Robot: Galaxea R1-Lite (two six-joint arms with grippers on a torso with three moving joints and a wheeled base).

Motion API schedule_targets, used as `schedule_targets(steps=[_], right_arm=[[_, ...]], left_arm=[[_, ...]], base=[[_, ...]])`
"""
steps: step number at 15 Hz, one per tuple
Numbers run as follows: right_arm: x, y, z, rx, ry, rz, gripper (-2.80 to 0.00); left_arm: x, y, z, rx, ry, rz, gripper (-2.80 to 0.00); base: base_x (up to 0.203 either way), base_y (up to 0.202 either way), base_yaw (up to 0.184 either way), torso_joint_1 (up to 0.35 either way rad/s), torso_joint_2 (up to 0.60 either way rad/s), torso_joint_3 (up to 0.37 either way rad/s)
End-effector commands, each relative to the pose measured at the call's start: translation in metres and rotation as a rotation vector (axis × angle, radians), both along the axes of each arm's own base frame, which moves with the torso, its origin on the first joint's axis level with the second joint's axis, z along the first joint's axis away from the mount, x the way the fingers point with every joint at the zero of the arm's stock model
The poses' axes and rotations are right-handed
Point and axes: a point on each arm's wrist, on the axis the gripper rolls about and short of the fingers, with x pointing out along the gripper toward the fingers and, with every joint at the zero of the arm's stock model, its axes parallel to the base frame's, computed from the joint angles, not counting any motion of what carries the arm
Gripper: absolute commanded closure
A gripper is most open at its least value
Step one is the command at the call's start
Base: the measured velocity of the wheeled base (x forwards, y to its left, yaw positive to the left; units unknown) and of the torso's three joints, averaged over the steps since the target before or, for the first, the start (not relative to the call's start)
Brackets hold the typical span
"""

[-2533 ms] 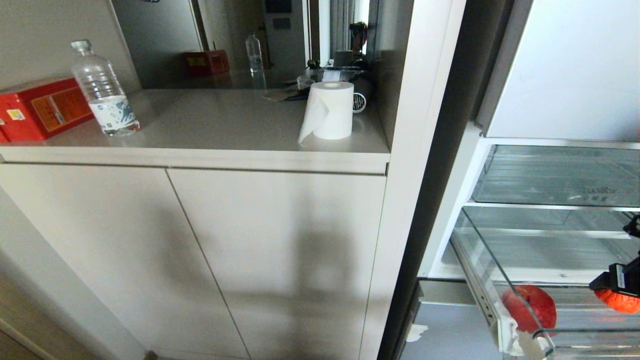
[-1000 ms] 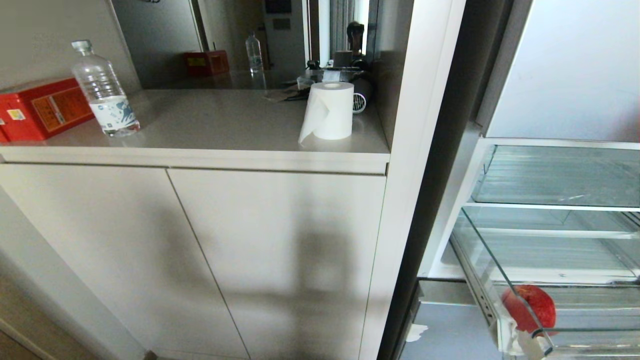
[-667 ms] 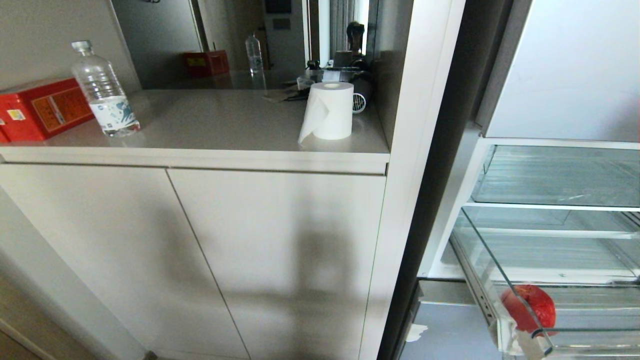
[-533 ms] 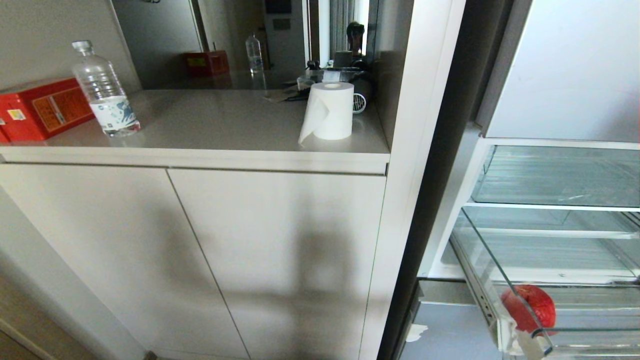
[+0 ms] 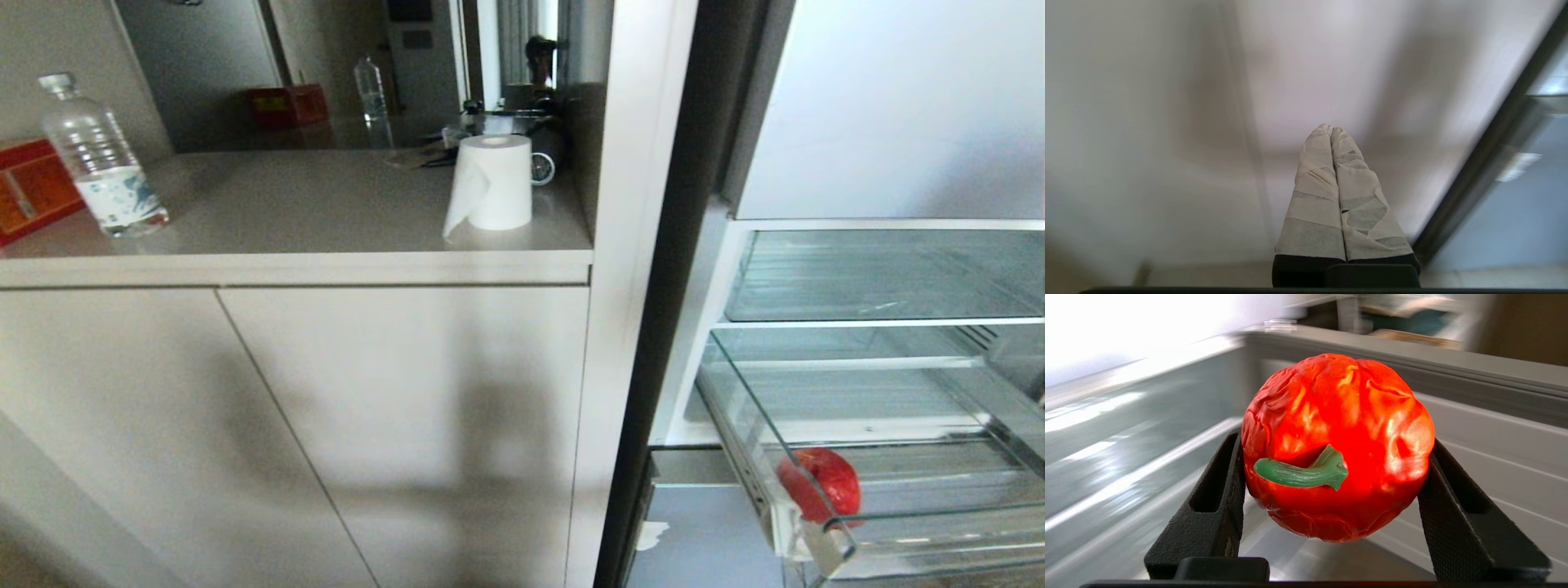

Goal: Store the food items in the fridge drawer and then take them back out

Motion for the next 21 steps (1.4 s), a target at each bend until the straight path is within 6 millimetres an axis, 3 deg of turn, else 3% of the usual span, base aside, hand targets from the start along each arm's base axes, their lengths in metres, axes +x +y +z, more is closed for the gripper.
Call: schedule_targets(steps=[1,15,17,21], right_arm=[[-0.001,0.001,0.0,-0.003,-0.003,-0.004,0.0],[-0.004,0.003,0.015,-0.075,-0.041,-0.018,0.0],[0.002,-0.011,0.022,-0.052,-0.027,-0.093,0.0],[0.019,-0.064,0.027,0.065,0.009,-0.262,0.0]], left_arm=[[0.0,0.0,0.0,-0.001,-0.002,0.001,0.0],[0.0,0.0,0.0,-0.001,0.0,0.001,0.0],[0.0,0.0,0.0,-0.001,-0.002,0.001,0.0],[0.0,0.0,0.0,-0.001,-0.002,0.001,0.0]], base=[[0.001,0.008,-0.173,0.005,0.0,0.007],[0.0,0.007,-0.174,0.002,0.0,0.003],[0.001,-0.003,-0.082,-0.002,0.0,0.002],[0.0,0.0,0.0,0.0,0.0,0.0]])
